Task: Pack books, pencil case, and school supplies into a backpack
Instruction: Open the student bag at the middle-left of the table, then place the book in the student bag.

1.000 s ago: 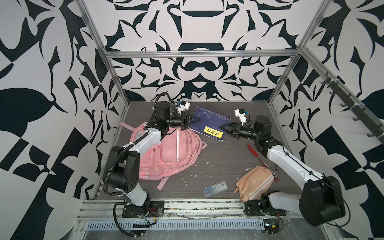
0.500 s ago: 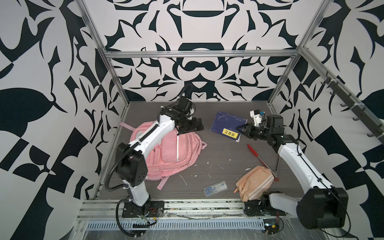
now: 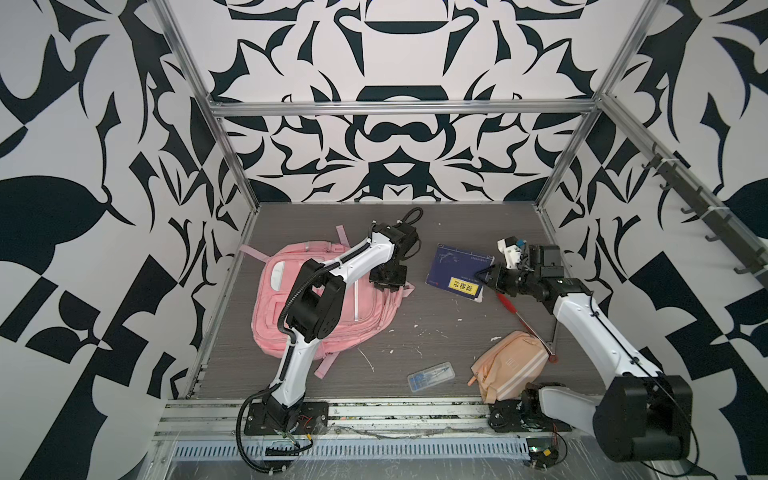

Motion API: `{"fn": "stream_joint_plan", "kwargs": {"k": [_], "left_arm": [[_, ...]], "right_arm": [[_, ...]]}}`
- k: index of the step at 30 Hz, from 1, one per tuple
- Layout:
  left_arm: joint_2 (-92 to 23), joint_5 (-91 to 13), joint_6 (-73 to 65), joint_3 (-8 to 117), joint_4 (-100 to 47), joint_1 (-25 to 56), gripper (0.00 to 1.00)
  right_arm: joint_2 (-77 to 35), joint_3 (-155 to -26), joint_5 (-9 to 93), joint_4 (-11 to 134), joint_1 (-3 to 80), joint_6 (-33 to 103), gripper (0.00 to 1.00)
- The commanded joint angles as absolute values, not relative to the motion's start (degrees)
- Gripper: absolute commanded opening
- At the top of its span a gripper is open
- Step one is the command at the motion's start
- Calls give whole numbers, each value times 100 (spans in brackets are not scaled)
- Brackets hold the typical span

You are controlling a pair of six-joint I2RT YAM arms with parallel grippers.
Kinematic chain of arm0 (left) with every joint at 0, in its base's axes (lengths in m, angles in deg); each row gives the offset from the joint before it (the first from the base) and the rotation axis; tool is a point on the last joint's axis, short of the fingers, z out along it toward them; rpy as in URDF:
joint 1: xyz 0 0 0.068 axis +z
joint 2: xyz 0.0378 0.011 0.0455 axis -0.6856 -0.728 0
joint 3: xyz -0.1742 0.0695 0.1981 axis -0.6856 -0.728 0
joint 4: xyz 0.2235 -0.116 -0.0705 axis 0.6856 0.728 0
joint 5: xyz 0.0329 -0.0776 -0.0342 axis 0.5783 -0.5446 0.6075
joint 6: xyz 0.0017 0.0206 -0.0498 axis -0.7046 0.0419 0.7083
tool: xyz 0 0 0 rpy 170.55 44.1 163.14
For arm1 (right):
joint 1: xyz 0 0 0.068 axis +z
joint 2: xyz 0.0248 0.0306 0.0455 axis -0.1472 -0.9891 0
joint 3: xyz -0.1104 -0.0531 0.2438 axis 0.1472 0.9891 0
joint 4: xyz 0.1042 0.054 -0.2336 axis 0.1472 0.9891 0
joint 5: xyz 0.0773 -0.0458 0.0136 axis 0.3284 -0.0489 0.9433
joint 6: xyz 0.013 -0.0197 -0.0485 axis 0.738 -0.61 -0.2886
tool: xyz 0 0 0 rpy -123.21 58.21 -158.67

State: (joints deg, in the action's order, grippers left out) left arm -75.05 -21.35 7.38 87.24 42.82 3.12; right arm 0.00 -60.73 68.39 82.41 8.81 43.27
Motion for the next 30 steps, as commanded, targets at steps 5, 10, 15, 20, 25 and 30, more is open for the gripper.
{"fn": "stream_joint_plan", "kwargs": {"k": [5, 10, 15, 20, 25, 30], "left_arm": [[-7221, -2322, 577, 8814, 4353, 372, 0], [-6232, -3057, 599, 8445, 4006, 458, 0], [-5122, -3718, 583, 7758, 3380, 648, 0], [-4611, -3985, 556, 7178, 3318, 844, 0], [-3868, -3890, 653, 7202, 2742, 1020, 0], [-3552, -4046, 419, 7786, 2847, 1068, 0]], "right_arm": [[36, -6219, 7106, 7962, 865, 4325, 0], [-70, -6539, 7295, 8209, 956, 4285, 0], [-132, -6684, 7561, 8066, 1128, 4607, 0], [-236, -6857, 7767, 7720, 1303, 4998, 0], [-595, -7103, 7661, 7549, 1962, 5296, 0], [-1342, -7310, 7550, 7041, 2846, 5788, 0]]}}
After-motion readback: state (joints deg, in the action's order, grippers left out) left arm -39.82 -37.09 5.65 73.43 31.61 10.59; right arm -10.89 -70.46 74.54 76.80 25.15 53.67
